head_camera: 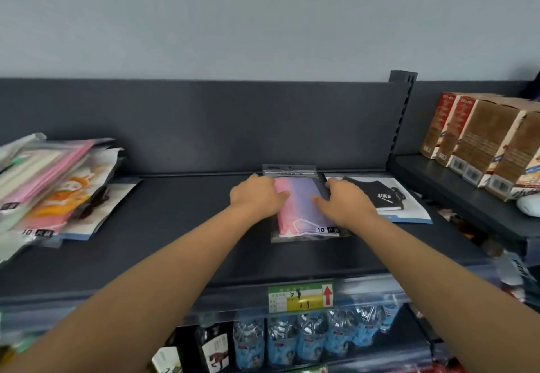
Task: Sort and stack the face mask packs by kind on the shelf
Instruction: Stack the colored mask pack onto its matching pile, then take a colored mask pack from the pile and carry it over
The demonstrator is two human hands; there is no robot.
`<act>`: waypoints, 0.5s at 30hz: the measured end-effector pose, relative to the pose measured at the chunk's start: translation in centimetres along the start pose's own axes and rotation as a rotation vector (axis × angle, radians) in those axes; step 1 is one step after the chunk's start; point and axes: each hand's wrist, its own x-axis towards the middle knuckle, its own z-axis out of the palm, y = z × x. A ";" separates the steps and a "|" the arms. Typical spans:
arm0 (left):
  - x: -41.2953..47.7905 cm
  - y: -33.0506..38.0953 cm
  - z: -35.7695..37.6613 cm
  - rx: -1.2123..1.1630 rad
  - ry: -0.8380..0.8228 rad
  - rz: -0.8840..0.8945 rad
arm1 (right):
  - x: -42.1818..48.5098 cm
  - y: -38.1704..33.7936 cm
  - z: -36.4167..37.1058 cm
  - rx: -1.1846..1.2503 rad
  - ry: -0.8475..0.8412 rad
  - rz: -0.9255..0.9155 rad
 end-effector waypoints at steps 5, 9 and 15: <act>-2.9 -4.6 -4.4 0.149 0.129 -0.016 | -0.1 -6.7 -0.6 -0.038 0.033 -0.185; -6.1 -11.4 -9.8 0.209 0.232 -0.084 | -1.5 -15.0 -0.5 0.007 0.045 -0.296; -12.9 -24.7 -17.3 0.284 0.339 -0.236 | -5.1 -29.0 0.5 0.063 0.074 -0.441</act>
